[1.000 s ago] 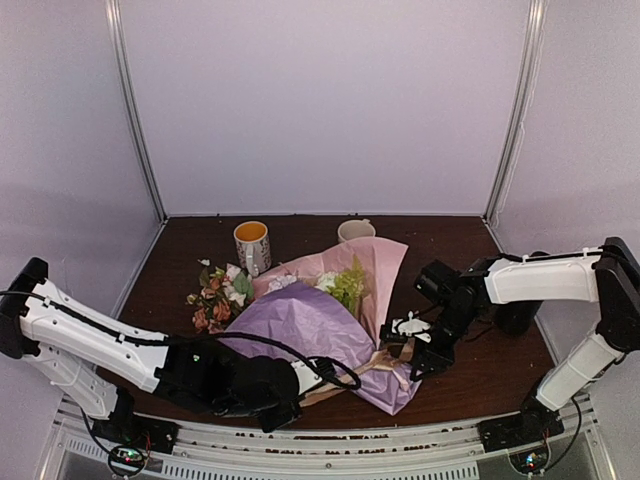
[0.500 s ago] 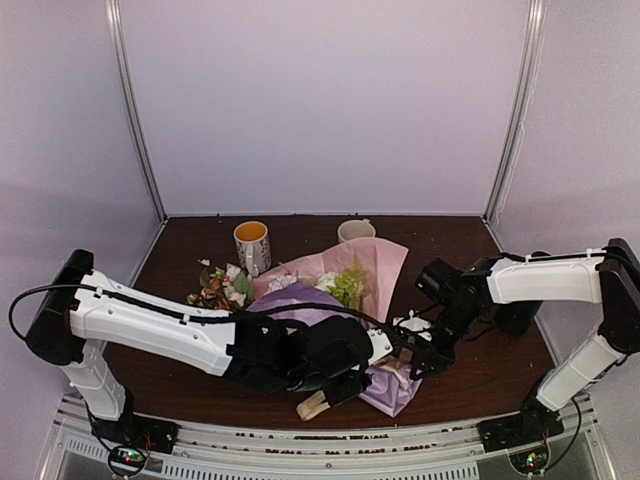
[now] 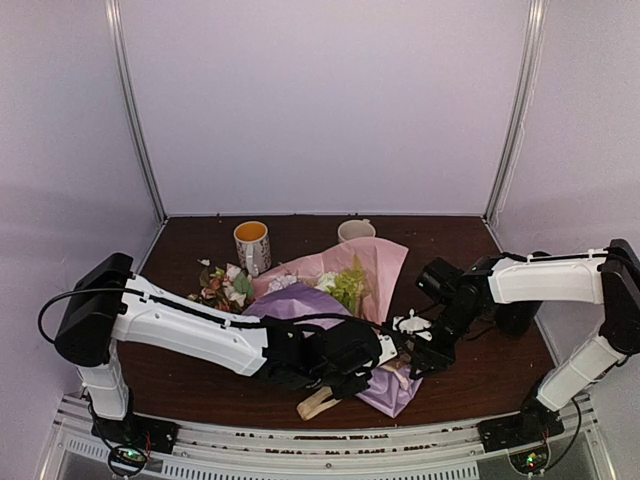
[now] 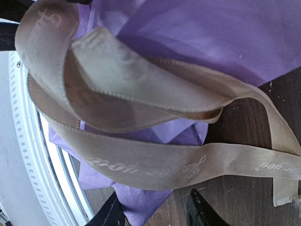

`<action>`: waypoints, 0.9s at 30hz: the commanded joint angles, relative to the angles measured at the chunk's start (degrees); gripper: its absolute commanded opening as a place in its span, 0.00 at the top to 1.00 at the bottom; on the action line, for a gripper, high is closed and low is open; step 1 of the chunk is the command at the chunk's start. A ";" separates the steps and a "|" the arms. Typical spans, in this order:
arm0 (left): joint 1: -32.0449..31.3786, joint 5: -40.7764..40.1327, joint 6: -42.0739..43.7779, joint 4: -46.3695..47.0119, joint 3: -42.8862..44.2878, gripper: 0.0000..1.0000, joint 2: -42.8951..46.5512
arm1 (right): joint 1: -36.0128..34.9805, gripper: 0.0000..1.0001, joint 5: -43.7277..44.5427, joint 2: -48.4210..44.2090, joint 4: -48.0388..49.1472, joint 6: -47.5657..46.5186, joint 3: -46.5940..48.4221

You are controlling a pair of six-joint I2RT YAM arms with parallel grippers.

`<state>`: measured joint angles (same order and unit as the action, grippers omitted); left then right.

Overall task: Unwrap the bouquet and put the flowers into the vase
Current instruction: Untie the half-tied ribbon from the folded wrapping paper.

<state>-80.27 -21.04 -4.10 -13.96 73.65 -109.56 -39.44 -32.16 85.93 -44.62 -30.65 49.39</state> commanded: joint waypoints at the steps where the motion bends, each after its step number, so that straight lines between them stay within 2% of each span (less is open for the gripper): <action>1: 0.20 0.43 2.19 6.48 1.22 0.82 0.14 | 0.33 0.55 -0.79 -0.56 -0.21 0.18 1.25; 4: 0.20 0.51 2.13 6.17 1.75 1.00 0.89 | 0.33 0.55 -0.67 -0.09 -0.42 0.18 1.31; 9: -1.13 -3.69 -3.08 3.47 -4.42 1.00 10.30 | 0.32 0.56 -0.13 -0.07 -0.39 0.16 1.15; 13: -2.66 -6.43 -8.41 -4.50 -10.74 1.00 17.89 | 0.33 0.56 0.10 0.41 -0.37 0.16 1.34; 18: -4.80 -6.96 -13.26 -10.25 -19.04 1.00 23.73 | 0.33 0.56 0.15 0.47 -0.54 -0.02 1.24; 27: -11.96 -11.12 -25.91 -17.73 -25.37 1.00 29.70 | 0.41 0.56 0.33 0.55 -0.27 0.20 1.26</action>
<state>-89.82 -28.60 -21.89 -27.79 50.13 -82.91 -39.44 -32.12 85.95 -44.84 -30.65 49.50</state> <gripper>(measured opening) 0.009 0.441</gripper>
